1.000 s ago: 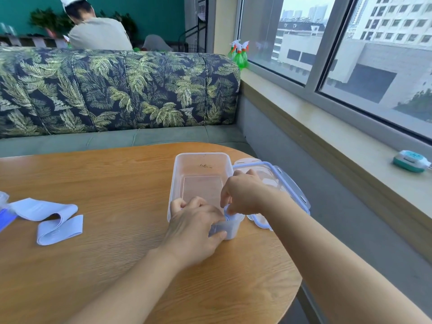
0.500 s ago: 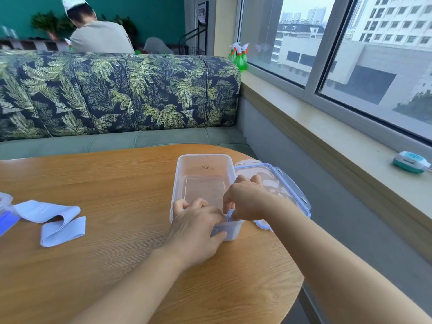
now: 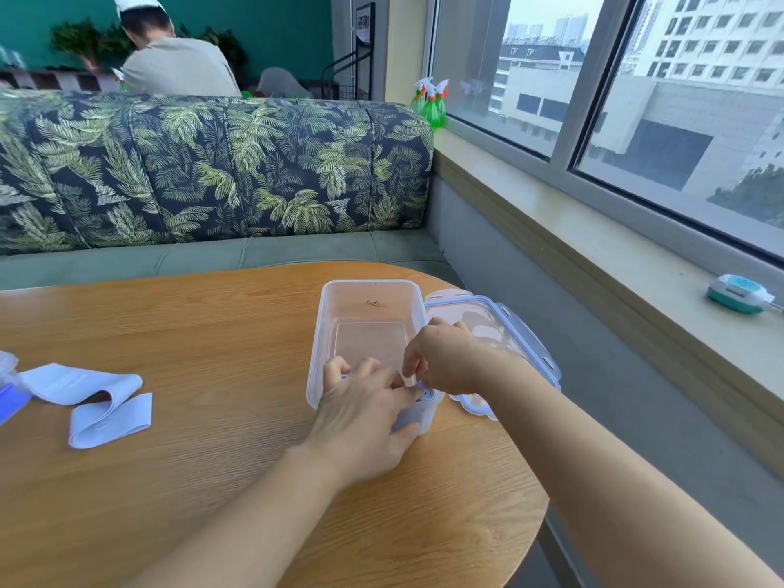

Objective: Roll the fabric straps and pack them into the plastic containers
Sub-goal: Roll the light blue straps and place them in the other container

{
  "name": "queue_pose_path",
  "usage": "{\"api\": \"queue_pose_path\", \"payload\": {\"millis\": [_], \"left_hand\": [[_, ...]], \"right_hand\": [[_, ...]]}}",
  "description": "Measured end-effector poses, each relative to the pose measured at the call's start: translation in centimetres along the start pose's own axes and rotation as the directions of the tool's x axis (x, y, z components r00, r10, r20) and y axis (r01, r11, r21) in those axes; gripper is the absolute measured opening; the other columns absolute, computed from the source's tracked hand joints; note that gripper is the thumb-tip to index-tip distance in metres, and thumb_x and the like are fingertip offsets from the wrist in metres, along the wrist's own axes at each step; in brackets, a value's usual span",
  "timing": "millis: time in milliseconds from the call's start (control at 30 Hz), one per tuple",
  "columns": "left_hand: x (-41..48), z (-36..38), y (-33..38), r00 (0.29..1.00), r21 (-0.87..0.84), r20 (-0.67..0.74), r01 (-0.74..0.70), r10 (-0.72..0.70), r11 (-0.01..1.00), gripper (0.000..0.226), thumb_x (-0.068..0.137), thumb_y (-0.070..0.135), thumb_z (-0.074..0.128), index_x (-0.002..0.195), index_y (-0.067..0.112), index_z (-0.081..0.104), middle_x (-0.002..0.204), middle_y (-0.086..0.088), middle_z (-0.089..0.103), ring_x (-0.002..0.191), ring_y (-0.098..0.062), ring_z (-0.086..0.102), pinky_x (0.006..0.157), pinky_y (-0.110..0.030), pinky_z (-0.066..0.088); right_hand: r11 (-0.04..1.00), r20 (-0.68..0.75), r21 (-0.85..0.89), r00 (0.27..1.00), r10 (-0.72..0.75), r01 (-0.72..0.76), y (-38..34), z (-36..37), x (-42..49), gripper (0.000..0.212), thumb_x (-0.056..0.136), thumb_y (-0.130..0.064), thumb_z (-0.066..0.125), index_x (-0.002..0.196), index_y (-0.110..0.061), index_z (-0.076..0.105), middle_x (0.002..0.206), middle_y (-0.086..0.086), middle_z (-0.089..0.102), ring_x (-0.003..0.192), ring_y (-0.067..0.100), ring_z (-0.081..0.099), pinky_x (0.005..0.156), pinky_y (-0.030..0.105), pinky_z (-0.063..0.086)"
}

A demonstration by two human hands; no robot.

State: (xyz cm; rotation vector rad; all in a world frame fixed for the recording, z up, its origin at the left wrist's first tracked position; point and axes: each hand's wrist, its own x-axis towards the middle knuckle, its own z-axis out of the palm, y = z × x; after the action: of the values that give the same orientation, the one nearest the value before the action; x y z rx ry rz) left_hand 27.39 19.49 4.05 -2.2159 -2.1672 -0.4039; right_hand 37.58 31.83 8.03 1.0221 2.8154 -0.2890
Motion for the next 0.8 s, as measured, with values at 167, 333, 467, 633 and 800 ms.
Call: {"api": "queue_pose_path", "payload": {"millis": [167, 333, 467, 633, 800], "left_hand": [[0.4, 0.1, -0.1, 1.0, 0.001, 0.004, 0.013, -0.013, 1.0, 0.042, 0.093, 0.05, 0.044, 0.135, 0.044, 0.048, 0.119, 0.019, 0.049, 0.121, -0.008, 0.032, 0.096, -0.035, 0.007], [0.8, 0.3, -0.2, 1.0, -0.005, 0.007, 0.026, -0.026, 1.0, 0.04, 0.092, 0.048, 0.045, 0.131, 0.044, 0.054, 0.116, 0.019, 0.05, 0.119, -0.008, 0.032, 0.096, -0.035, 0.01], [0.9, 0.3, -0.2, 0.999, -0.013, 0.008, 0.031, -0.031, 0.999, 0.039, 0.092, 0.049, 0.046, 0.129, 0.042, 0.057, 0.115, 0.018, 0.051, 0.119, -0.008, 0.033, 0.096, -0.035, 0.009], [0.8, 0.0, -0.2, 1.0, -0.004, -0.003, 0.006, -0.006, 1.0, 0.039, 0.091, 0.048, 0.047, 0.128, 0.039, 0.057, 0.115, 0.019, 0.049, 0.118, -0.008, 0.033, 0.094, -0.034, 0.009], [0.9, -0.3, -0.2, 1.0, -0.053, -0.023, -0.014, 0.013, 0.998, 0.036, 0.089, 0.045, 0.051, 0.123, 0.037, 0.059, 0.114, 0.021, 0.046, 0.118, -0.006, 0.032, 0.094, -0.03, 0.008]], "right_hand": [[0.995, -0.052, -0.101, 0.998, -0.024, 0.019, 0.0, 0.1, -0.1, 0.026, 0.087, -0.013, 0.067, 0.107, -0.029, 0.069, 0.108, -0.005, 0.063, 0.115, 0.018, 0.038, 0.088, 0.032, 0.027], [0.958, -0.11, -0.282, 0.994, 0.018, -0.049, -0.3, 0.3, 0.1, 0.021, 0.089, -0.022, 0.064, 0.11, -0.024, 0.068, 0.121, 0.002, 0.052, 0.122, 0.025, 0.032, 0.092, 0.037, 0.026], [0.939, -0.056, -0.333, 0.996, 0.075, -0.09, -0.7, 0.5, 0.5, 0.023, 0.089, -0.021, 0.063, 0.112, -0.022, 0.067, 0.137, 0.009, 0.042, 0.141, 0.032, 0.015, 0.106, 0.048, 0.021], [0.96, -0.05, -0.266, 0.996, 0.079, -0.09, -0.3, 0.5, 0.3, 0.021, 0.088, -0.022, 0.065, 0.109, -0.024, 0.068, 0.147, 0.01, 0.036, 0.147, 0.033, 0.002, 0.112, 0.053, 0.015], [0.983, -0.109, -0.138, 0.988, 0.109, -0.124, 0.1, 0.1, -0.6, 0.028, 0.084, -0.029, 0.072, 0.111, -0.032, 0.067, 0.151, 0.01, 0.029, 0.149, 0.032, -0.005, 0.114, 0.05, 0.012]]}}
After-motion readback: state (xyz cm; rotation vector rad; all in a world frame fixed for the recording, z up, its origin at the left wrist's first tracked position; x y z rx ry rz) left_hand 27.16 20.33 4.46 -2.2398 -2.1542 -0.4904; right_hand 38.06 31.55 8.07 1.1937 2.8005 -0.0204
